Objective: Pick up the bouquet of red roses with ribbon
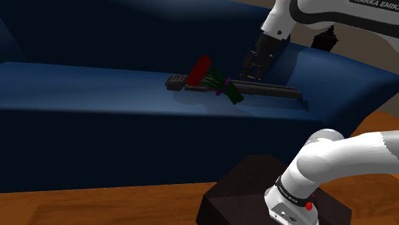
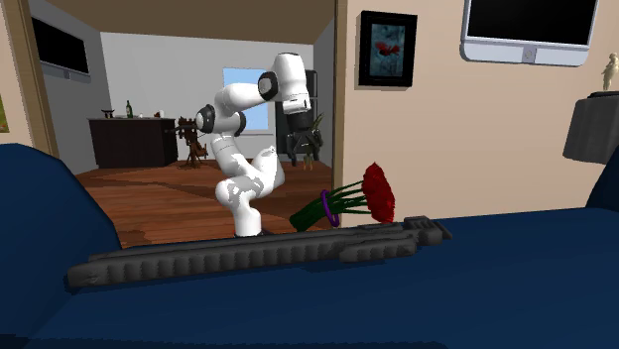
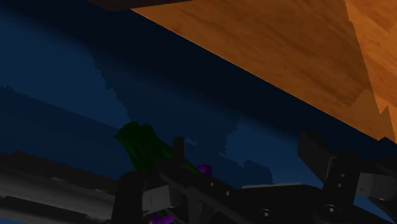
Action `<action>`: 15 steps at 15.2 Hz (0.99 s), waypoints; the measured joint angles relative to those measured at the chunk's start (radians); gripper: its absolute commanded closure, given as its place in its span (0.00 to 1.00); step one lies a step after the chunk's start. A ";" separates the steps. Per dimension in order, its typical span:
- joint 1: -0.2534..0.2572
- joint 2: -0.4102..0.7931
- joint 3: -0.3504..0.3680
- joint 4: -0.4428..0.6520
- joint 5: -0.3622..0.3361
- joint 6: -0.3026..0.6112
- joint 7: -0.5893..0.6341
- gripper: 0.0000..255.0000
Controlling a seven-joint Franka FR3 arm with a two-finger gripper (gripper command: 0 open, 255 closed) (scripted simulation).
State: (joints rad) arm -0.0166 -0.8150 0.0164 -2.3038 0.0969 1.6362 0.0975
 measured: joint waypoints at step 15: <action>0.121 0.289 -0.131 0.103 -0.135 0.442 -0.545 0.00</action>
State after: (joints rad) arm 0.1044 -0.5257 -0.1141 -2.2005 -0.0380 2.0778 -0.4470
